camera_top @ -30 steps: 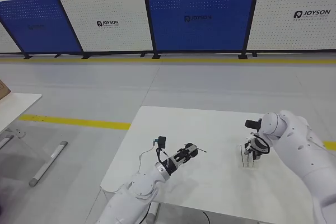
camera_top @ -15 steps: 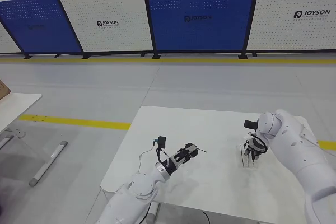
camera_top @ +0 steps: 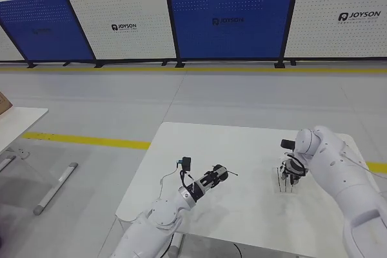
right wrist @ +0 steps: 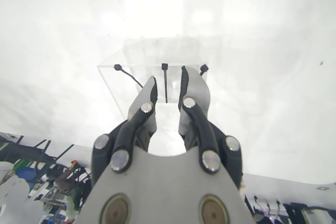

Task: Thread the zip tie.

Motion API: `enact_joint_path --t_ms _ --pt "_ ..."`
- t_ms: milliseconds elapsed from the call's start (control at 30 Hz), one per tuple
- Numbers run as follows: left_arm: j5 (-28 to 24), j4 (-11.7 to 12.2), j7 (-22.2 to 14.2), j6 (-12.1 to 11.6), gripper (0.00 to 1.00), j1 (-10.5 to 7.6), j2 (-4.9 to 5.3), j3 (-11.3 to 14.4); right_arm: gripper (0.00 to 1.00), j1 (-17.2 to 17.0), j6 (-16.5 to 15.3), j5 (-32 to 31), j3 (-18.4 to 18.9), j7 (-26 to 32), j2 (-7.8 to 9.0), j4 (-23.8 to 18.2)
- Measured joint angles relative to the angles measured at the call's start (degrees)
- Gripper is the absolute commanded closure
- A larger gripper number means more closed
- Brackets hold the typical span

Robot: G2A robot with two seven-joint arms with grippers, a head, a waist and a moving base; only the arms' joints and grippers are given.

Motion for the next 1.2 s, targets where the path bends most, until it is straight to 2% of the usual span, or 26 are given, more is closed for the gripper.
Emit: enact_joint_path --t_ms 333,400,467,867,1000,1200 --pt "0.0 0.0 0.0 0.0 1.0 0.0 0.0 0.0 0.8 0.6 -0.3 -1.0 -0.3 -0.1 -1.98 3.2" --pt "0.0 0.0 0.0 0.0 1.0 0.0 0.0 0.0 0.84 0.7 -0.4 -1.2 -0.4 -0.1 -2.28 3.8" --pt "0.0 0.0 0.0 0.0 1.0 0.0 0.0 0.0 1.0 0.9 -0.4 -1.3 -0.3 -0.2 -2.6 4.4" --pt "0.0 0.0 0.0 0.0 1.0 0.0 0.0 0.0 1.0 1.6 -1.3 -1.9 0.2 -0.8 -3.69 6.9" --pt "0.0 0.0 0.0 0.0 1.0 0.0 0.0 0.0 1.0 1.6 -2.9 -2.5 0.2 -1.5 -3.75 6.5" --pt "0.0 0.0 0.0 0.0 1.0 0.0 0.0 0.0 1.0 1.7 -7.0 -2.4 1.0 -1.5 -3.23 5.7"
